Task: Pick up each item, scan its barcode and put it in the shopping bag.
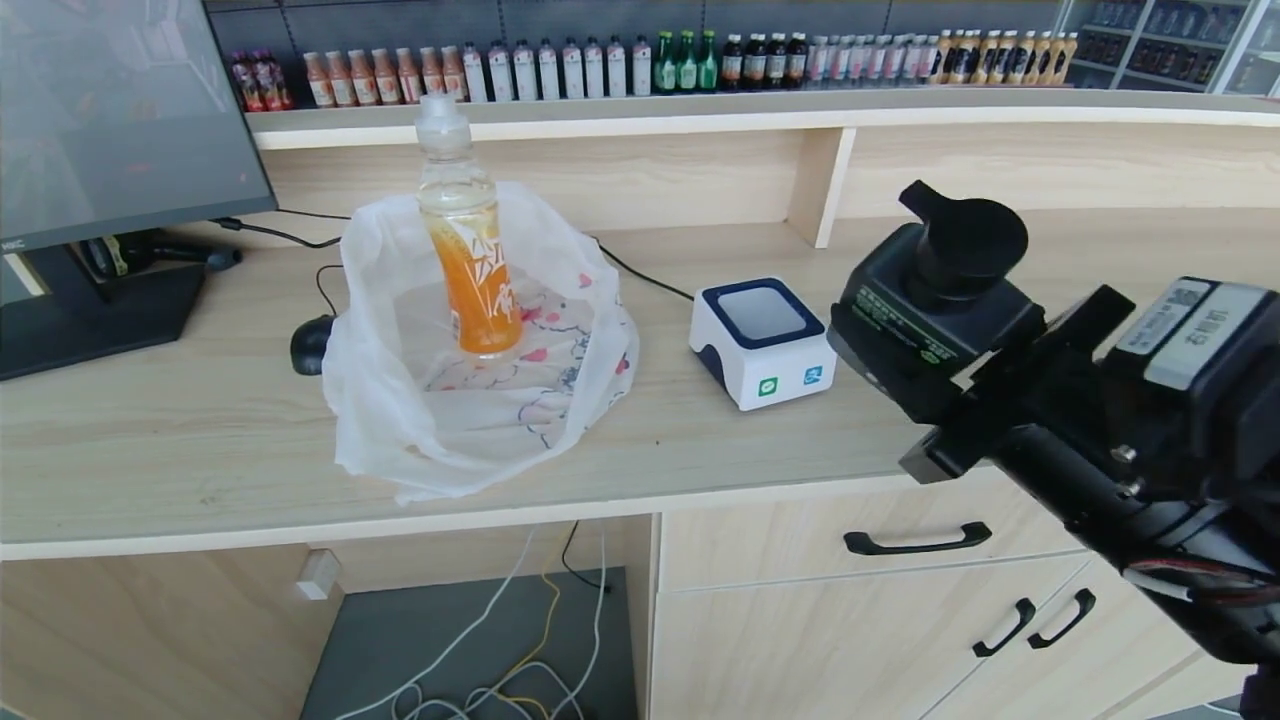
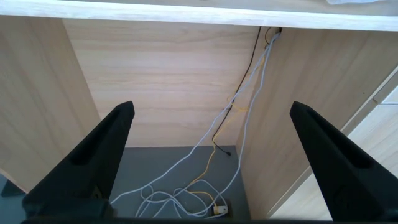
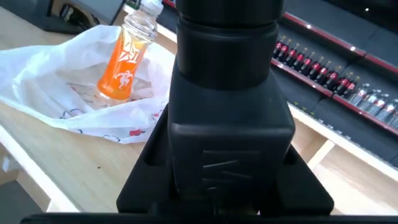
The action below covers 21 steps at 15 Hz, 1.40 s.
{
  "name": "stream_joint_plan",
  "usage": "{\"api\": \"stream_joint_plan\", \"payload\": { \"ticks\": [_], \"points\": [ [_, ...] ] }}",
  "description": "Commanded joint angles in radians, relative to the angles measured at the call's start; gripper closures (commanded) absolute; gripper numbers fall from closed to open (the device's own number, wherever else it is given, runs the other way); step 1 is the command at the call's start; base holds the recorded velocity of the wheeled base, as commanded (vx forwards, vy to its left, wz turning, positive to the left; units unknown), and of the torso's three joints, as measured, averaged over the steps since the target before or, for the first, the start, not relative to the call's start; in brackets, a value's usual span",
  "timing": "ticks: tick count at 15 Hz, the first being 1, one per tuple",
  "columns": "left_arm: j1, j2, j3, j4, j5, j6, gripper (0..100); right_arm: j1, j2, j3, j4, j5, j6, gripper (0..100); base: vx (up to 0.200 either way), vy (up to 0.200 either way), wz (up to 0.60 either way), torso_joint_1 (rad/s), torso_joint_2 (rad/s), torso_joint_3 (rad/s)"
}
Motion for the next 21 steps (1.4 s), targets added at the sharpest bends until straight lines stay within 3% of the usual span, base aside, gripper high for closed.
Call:
{"api": "stream_joint_plan", "payload": {
  "ticks": [1,5,10,15,21],
  "points": [
    [0.000,0.000,0.000,0.000,0.000,0.000,0,-0.028,0.187,-0.191,-0.001,0.068,-0.121,100,0.000,0.000,0.00,0.000,0.00,0.000],
    [0.000,0.000,0.000,0.000,0.000,0.000,0,-0.120,0.288,-0.369,-0.001,0.272,-0.195,100,0.000,0.000,0.00,0.000,0.00,0.000],
    [0.000,0.000,0.000,0.000,0.000,0.000,0,-0.220,0.370,-0.489,-0.001,0.527,-0.249,100,0.000,0.000,0.00,0.000,0.00,0.000],
    [0.000,0.000,0.000,0.000,0.000,0.000,0,-0.272,0.451,-0.541,-0.001,0.642,-0.305,100,0.000,0.000,0.00,0.000,0.00,0.000],
    [0.000,0.000,0.000,0.000,0.000,0.000,0,-0.269,0.479,-0.555,-0.001,0.680,-0.327,100,0.000,0.000,0.00,0.000,0.00,0.000]
  ]
}}
